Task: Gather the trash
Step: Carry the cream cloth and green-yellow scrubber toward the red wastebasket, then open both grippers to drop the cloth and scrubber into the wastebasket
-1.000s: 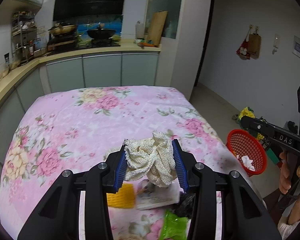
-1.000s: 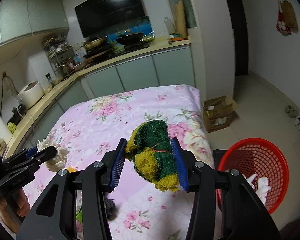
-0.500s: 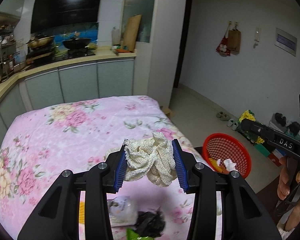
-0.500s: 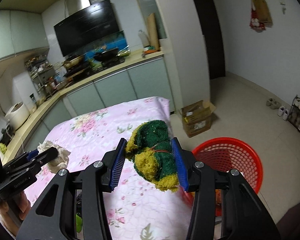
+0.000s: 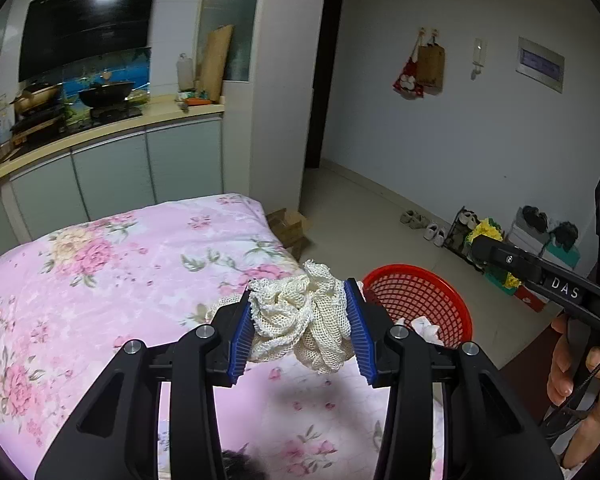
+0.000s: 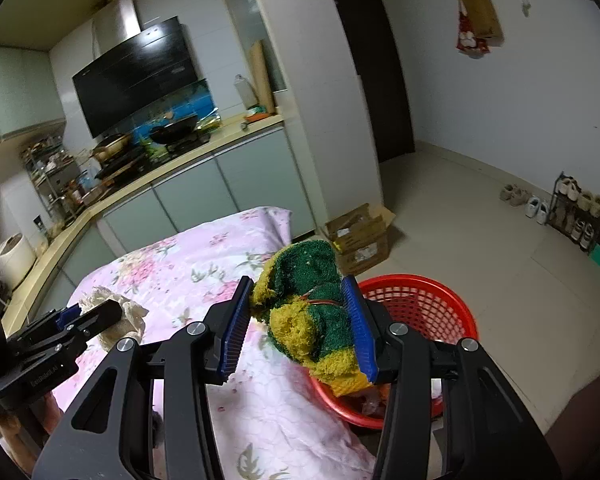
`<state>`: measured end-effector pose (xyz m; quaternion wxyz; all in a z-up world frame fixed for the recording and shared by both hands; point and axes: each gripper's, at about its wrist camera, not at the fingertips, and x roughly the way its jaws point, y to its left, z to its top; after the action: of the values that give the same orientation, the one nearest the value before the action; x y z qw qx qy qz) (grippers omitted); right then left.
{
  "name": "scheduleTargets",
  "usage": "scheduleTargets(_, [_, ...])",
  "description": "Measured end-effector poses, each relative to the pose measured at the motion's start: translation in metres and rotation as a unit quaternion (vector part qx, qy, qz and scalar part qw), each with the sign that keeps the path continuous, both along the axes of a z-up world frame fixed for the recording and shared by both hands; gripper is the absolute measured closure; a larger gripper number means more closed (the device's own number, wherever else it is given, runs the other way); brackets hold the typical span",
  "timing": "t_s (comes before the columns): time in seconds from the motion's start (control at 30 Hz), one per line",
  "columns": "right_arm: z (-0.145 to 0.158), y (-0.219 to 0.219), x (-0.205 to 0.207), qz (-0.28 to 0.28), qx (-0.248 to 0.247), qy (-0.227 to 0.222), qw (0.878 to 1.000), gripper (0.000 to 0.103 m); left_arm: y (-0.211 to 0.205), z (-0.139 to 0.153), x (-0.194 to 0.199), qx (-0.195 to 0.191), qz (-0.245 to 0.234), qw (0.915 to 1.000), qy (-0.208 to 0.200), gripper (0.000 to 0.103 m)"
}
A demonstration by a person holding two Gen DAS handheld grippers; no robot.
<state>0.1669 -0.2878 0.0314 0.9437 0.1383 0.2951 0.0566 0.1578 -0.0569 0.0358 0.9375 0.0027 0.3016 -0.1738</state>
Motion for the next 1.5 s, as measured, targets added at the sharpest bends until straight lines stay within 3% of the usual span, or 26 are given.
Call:
scheduleTargets(0.47, [-0.006,-0.037,-0.009,-0.052,0.003,0.005,0.999,0.059,-0.061,-0.009,0.018,0.005,-0.052,0.9985,0.014,0.062])
scheduleTargets(0.73, [-0.017,-0.057,-0.009,-0.074,0.008,0.019,0.997,0.059,-0.1,-0.029,0.034,0.015,-0.077,0.9961,0.039,0.062])
scheduleTargets(1.5, [-0.073,-0.091,0.035,-0.093,0.038,0.105,0.989,0.058,-0.169,-0.089,0.077,0.051,-0.114,0.9851,0.118,0.062])
